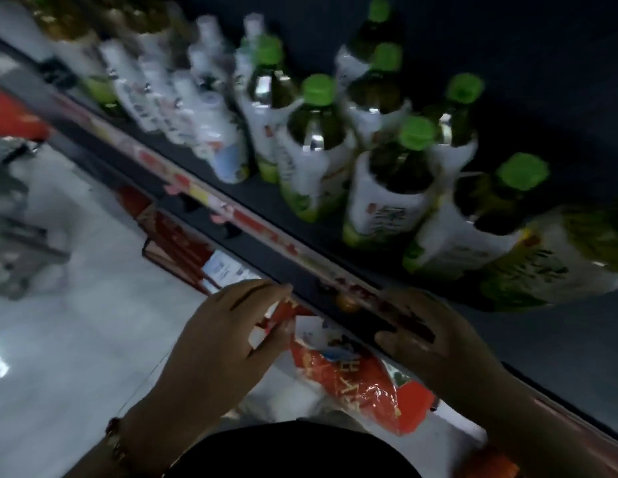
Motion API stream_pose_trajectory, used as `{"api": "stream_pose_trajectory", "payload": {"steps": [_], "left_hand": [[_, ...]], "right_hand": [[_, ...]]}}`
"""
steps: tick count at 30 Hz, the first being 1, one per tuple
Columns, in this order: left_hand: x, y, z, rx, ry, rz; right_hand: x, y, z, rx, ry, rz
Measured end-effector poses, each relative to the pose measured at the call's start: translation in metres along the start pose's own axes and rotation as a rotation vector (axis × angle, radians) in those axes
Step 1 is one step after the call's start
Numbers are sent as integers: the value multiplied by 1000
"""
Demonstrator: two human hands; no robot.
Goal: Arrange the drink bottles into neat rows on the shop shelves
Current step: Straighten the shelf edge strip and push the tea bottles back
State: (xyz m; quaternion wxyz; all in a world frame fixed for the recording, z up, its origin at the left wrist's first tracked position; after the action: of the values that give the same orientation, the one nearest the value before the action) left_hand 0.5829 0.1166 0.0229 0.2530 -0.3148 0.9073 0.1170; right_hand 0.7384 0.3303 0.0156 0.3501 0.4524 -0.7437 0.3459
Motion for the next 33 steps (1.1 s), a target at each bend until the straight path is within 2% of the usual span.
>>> {"api": "stream_pose_trajectory", "payload": {"steps": [2,6,12,15,19,22,25,30,33], "left_hand": [[36,-26,-21,-50,1,-127],[108,-83,-68,-166,-1,-356],[211,-147,-145,-275,-28,-556],[253,-151,-176,-310,-26,-576],[289,-115,-206,-334,-39,-526],[306,-60,-219,-305,-15,-414],[319,8,-232,-271,0,-274],[337,127,-265,-244,125,-53],[348,188,-295,-300,190,21]], "right_hand": [[25,33,34,83,-42,19],[88,88,109,201,-117,-125],[179,152,232,358,-101,-239],[206,174,267,415,-85,-224],[227,202,277,350,-95,-215],[230,228,263,297,-59,-149],[238,262,246,173,-31,-134],[283,340,222,23,-14,-215],[323,381,211,-125,-107,-373]]}}
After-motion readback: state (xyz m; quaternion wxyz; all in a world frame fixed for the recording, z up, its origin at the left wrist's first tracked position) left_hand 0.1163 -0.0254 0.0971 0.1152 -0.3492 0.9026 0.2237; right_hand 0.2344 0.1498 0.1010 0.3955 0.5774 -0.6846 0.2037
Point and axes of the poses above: each hand's wrist, its own y-axis towards the middle knuckle, its own z-axis out of the palm, x = y × z, the point moved 3 cm from there along y, towards the middle knuckle, and after that the axes turned 2 degrees about y, right-handed, at the moved point
